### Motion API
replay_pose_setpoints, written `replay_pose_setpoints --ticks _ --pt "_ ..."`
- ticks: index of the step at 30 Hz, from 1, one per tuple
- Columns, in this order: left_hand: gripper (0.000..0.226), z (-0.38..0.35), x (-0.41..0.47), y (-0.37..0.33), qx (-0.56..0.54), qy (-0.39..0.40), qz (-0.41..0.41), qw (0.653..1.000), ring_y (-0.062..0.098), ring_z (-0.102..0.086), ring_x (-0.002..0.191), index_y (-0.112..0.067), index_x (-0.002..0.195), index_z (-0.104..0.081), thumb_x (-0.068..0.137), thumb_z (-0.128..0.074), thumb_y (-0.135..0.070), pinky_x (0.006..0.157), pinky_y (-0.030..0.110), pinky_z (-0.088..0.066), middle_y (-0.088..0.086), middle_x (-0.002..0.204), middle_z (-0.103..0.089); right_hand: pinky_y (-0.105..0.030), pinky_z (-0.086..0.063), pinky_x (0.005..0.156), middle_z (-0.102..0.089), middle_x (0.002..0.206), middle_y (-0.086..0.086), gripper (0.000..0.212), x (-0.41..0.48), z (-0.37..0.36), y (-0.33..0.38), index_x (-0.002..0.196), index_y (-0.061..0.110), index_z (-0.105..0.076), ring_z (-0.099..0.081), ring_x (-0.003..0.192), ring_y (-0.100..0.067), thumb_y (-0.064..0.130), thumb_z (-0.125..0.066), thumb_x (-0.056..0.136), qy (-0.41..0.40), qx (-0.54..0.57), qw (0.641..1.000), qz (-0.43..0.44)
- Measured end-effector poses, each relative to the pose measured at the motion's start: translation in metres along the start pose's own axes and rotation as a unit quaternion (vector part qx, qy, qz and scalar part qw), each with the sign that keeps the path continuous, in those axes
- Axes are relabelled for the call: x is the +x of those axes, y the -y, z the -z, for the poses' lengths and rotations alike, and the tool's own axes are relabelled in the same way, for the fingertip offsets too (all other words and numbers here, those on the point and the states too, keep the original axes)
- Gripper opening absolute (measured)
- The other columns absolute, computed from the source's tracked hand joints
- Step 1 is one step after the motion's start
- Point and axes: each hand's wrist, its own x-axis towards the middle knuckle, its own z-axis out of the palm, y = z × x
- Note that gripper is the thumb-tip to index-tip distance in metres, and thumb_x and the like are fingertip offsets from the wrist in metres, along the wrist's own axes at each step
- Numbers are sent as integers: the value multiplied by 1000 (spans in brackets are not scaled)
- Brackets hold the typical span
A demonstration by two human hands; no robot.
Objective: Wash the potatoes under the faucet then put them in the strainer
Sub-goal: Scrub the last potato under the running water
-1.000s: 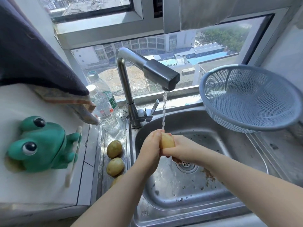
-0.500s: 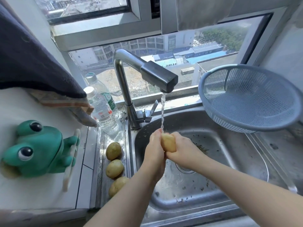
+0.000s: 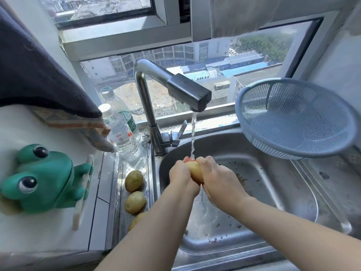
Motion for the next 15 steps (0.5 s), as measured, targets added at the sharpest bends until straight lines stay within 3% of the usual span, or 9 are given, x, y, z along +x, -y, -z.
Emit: replay_pose_setpoints --ticks 4,6,8,10,12,13,15 --pt "24 1 9 -12 -1 25 77 997 11 -54 57 -9 73 -62 87 -47 4 65 28 -51 -4 63 -59 -34 -49 43 -55 92 -10 67 -3 0 -2 117 11 -40 -58 58 -23 -2 -72 60 -18 12 1000 16" --pt "23 2 11 -15 8 49 52 997 13 -52 60 -9 81 -63 90 -46 4 76 31 -53 -1 57 -56 -36 -52 54 -52 108 -10 67 -3 1 3 125 15 -31 -62 71 -27 1 -68 71 -3 45 999 6" --pt "22 3 12 -15 45 70 -4 997 16 -50 63 -11 99 -64 94 -46 1 72 35 -53 1 66 -52 -36 -48 72 -44 129 -9 58 -5 4 12 134 18 -23 -61 94 -30 13 -57 87 44 163 985 -39" --pt "29 6 14 -14 62 90 -49 993 14 -47 58 -12 114 -62 96 -44 1 59 29 -53 1 67 -47 -30 -42 76 -47 130 -9 53 0 9 17 133 14 -29 -56 102 -25 19 -57 89 104 271 953 -91" --pt "31 8 12 -12 58 110 -85 989 8 -43 47 -10 119 -60 97 -40 1 45 17 -48 -2 56 -44 -24 -43 67 -58 111 -5 44 8 15 15 120 15 -41 -58 88 -16 21 -65 83 163 339 915 -145" --pt "27 10 11 -12 67 122 -110 984 6 -42 40 -9 117 -60 99 -41 -2 42 14 -44 -5 49 -42 -21 -41 60 -59 96 -1 35 12 20 13 109 16 -47 -55 76 -11 19 -67 80 212 384 883 -166" --pt "23 11 12 -11 116 142 -162 970 4 -41 34 -9 115 -60 103 -41 -13 45 18 -41 -8 41 -37 -19 -35 51 -51 73 1 18 17 28 9 88 13 -49 -45 57 -7 10 -65 80 321 501 783 -178"
